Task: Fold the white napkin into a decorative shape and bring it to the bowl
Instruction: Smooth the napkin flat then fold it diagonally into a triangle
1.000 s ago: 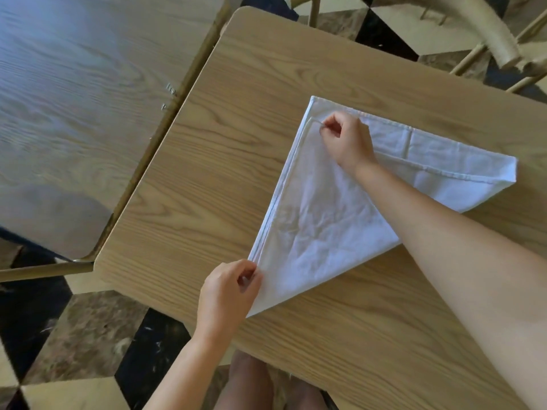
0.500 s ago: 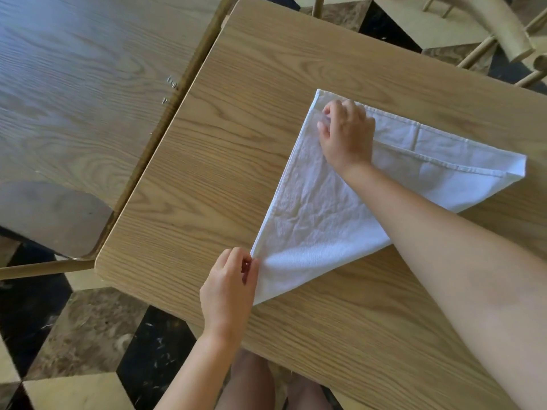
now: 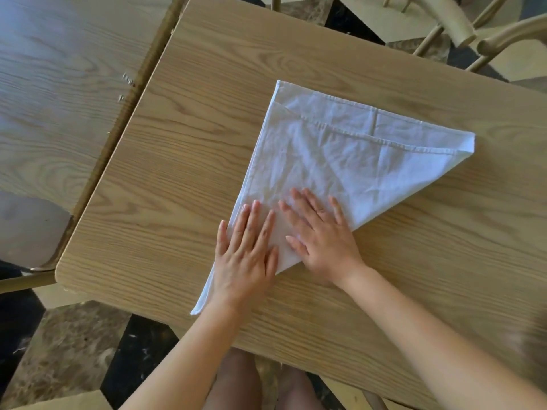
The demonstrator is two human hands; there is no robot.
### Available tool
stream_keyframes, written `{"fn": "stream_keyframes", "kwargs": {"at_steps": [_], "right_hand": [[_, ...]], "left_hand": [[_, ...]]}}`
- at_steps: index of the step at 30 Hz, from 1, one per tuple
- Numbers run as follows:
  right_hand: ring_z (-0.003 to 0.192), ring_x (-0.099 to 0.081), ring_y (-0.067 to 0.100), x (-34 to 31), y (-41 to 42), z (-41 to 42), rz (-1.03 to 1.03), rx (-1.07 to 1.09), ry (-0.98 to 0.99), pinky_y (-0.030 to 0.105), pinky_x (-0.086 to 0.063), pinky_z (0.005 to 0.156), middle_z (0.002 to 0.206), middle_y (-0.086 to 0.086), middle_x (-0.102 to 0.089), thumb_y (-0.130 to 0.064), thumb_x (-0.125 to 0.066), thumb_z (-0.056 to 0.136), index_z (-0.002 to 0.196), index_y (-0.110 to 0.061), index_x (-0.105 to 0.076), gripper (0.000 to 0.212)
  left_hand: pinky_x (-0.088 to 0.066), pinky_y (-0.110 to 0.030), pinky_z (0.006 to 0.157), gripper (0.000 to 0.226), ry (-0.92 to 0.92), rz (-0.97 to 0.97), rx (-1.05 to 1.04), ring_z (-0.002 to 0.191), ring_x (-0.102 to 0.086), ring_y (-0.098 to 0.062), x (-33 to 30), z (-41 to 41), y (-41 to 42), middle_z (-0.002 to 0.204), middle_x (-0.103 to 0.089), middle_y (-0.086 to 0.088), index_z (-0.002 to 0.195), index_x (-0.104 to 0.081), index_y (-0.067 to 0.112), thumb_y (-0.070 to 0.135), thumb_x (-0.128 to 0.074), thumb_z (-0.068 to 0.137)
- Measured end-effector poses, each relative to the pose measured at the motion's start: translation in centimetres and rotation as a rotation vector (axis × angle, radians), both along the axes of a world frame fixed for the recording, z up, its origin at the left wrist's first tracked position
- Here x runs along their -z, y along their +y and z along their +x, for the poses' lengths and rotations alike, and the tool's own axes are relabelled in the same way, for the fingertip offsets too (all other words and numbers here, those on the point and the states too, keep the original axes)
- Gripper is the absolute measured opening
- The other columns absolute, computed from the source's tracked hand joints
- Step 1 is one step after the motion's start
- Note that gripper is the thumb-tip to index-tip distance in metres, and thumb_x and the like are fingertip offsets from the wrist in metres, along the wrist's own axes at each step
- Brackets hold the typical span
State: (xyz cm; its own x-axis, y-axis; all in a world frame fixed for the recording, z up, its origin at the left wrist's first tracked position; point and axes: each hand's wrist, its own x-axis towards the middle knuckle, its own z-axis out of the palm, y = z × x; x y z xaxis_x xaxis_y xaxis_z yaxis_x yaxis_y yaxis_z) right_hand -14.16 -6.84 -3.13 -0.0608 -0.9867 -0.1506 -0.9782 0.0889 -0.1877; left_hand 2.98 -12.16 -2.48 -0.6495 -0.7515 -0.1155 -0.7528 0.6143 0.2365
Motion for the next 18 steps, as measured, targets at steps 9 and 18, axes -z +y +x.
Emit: {"fn": "stream_keyframes", "kwargs": {"at_steps": [9,18], "right_hand": [[0.144,0.005,0.020,-0.7,1.1,-10.8,0.059,0.166,0.077,0.052,-0.002,0.114,0.156,-0.003,0.006,-0.067,-0.006,0.086,0.145,-0.035,0.004,0.067],[0.143,0.007,0.018,-0.7,1.5,-18.1,0.071,0.264,0.149,0.055,0.000,0.113,0.157,0.001,0.005,-0.072,0.000,0.083,0.145,-0.036,0.006,0.072]], "left_hand": [[-0.001,-0.044,0.116,0.063,-0.064,0.014,-0.015,0.145,0.000,-0.013,-0.1,-0.1,0.1,0.158,-0.007,0.000,0.150,-0.015,0.028,0.047,-0.028,0.091],[0.009,-0.054,0.112,0.065,0.067,-0.070,0.089,0.145,-0.003,-0.016,-1.4,-5.3,-2.1,0.158,-0.008,-0.005,0.149,-0.017,0.027,0.052,-0.028,0.091]]}}
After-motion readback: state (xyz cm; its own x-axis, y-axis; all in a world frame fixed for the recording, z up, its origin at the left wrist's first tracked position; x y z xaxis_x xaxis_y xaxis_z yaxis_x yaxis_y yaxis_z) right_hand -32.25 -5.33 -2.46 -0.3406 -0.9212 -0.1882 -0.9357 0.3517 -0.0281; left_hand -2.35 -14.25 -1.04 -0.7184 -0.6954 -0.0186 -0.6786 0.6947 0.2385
